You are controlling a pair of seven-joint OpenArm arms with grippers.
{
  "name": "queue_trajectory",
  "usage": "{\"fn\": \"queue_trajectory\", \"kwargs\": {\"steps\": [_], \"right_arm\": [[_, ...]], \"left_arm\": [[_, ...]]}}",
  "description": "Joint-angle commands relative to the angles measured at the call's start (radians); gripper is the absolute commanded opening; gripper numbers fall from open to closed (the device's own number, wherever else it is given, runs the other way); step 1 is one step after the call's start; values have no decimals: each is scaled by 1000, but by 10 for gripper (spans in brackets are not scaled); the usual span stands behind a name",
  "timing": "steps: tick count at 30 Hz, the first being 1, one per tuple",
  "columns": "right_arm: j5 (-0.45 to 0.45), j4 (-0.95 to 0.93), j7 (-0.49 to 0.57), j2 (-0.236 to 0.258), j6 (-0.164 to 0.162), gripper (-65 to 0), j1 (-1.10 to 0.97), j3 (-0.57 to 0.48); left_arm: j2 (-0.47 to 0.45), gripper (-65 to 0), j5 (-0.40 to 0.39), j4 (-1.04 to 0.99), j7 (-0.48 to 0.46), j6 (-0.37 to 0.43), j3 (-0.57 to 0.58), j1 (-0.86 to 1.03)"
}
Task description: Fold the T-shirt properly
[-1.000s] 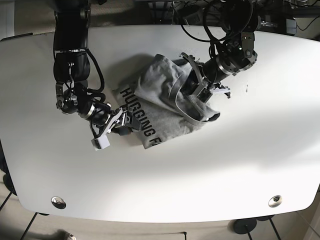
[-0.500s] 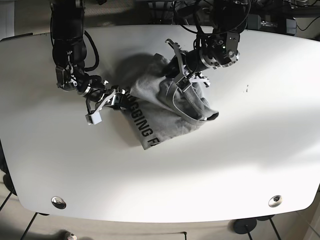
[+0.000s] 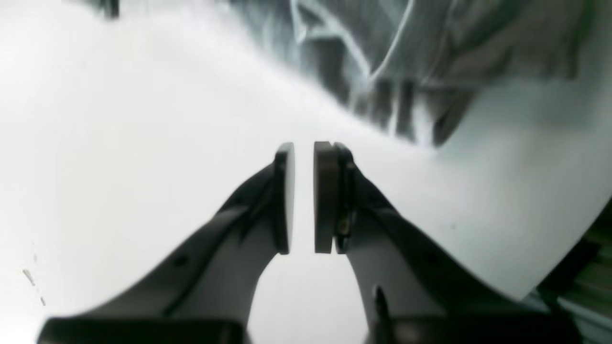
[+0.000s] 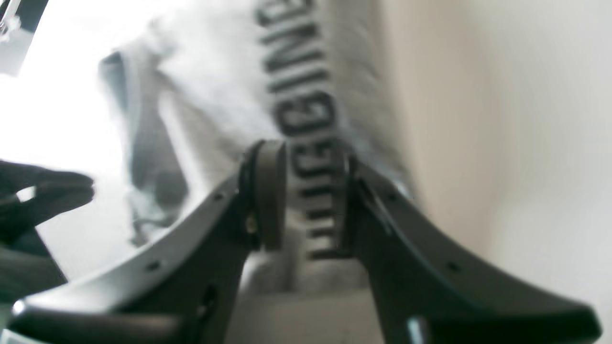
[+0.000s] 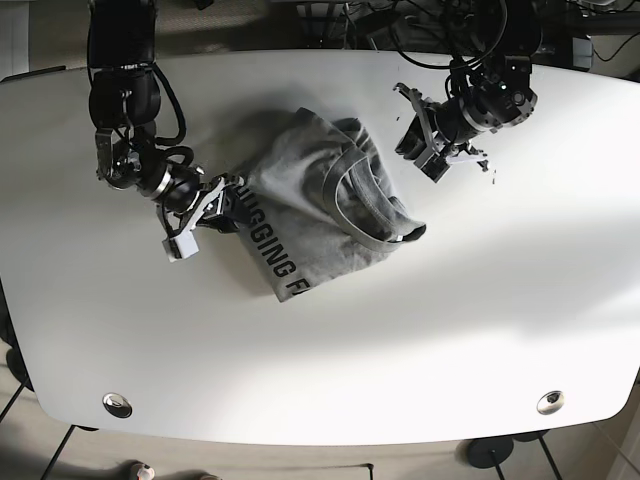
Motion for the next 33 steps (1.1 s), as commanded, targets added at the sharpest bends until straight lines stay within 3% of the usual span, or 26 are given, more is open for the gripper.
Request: {"fn": "queue_trajectory", "kwargs": {"steps": [1, 4, 7, 8, 9, 11, 13, 20, 24, 28, 30, 31, 33], "right_arm": [[21, 143, -49, -16, 11, -496, -18, 3], [21, 264, -136, -52, 11, -496, -95, 0], [20, 289, -144, -59, 11, -472, -173, 0], [18, 287, -144, -58, 11, -422, -193, 0], [12, 287, -144, -56, 11, -315, -222, 0], [12, 292, -144, -38, 11, -182, -262, 0], [18, 292, -144, -30, 11, -114, -294, 0], [21, 207, -144, -42, 19, -111, -357, -31], [21, 88, -141, -92, 96, -111, -314, -93], [21, -14, -139, -130, 143, -111, -261, -99], [20, -30, -139, -134, 148, -119, -238, -99], [20, -30, -139, -134, 148, -154, -233, -97], [20, -29, -139, -136, 148, -309, -228, -100]], "left_arm": [[12, -596, -12, 18, -13, -3, -5, 0], [17, -597, -12, 18, -13, -3, -5, 0], [17, -599, -12, 18, -13, -3, -6, 0], [15, -597, -12, 18, -13, -3, -8, 0], [12, -596, -12, 18, -13, -3, -20, 0], [14, -594, -12, 18, -13, -3, -51, -1], [14, -594, -12, 18, -13, -3, -69, -1], [15, -594, -12, 18, -15, -3, -118, -5], [15, -594, -12, 19, -15, -3, -120, -5], [15, -596, -12, 22, -15, -3, -120, -6], [12, -596, -12, 19, -15, -3, -122, -11], [12, -597, -12, 19, -15, -3, -122, -11], [12, -599, -12, 19, -15, -3, -122, -9]]}}
